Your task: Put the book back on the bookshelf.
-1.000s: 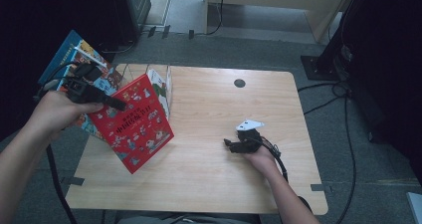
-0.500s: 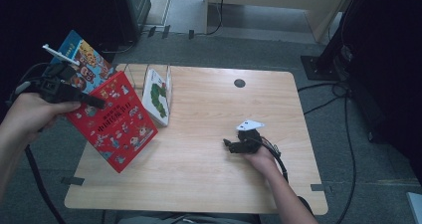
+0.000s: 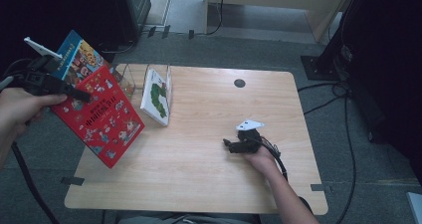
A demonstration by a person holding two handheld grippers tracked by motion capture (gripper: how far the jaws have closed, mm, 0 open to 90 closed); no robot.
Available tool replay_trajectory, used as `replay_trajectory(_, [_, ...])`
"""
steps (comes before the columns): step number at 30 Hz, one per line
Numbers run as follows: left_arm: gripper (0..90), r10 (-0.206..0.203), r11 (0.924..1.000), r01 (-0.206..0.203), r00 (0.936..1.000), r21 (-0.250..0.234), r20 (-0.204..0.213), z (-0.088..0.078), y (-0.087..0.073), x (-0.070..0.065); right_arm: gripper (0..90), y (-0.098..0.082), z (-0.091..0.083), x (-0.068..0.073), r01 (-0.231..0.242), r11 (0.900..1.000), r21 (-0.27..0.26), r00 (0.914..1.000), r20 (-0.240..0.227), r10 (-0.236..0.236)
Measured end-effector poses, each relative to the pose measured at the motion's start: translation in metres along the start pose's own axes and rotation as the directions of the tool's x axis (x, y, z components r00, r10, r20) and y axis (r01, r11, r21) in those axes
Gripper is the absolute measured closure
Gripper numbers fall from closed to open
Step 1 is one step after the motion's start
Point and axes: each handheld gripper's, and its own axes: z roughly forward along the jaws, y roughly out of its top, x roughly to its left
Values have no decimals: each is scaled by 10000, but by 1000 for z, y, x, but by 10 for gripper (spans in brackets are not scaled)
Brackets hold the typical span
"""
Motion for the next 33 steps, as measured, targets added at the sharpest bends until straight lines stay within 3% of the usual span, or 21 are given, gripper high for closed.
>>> replay_trajectory(7, [782,-614,9978,617,9980,-229,148,0,13,8,207,0,0,0,13,10000,-4,10000,-7,-13])
replay_trajectory(13, [783,-897,9958,893,9958,-211,-190,2,22,12,206,0,0,0,-12,10000,-4,10000,37,12])
replay_trajectory(21, [782,-1549,9871,1545,9879,-421,-45,14,38,17,205,0,0,0,-12,10000,-5,10000,45,12])
replay_trajectory(27, [780,-1443,9887,1421,9884,-477,-471,21,47,15,205,0,0,1,-39,10000,-7,10000,66,39])
replay_trajectory(33, [785,-1683,9825,1626,9839,-908,-599,24,55,19,203,0,0,1,-56,10000,-1,10000,82,56])
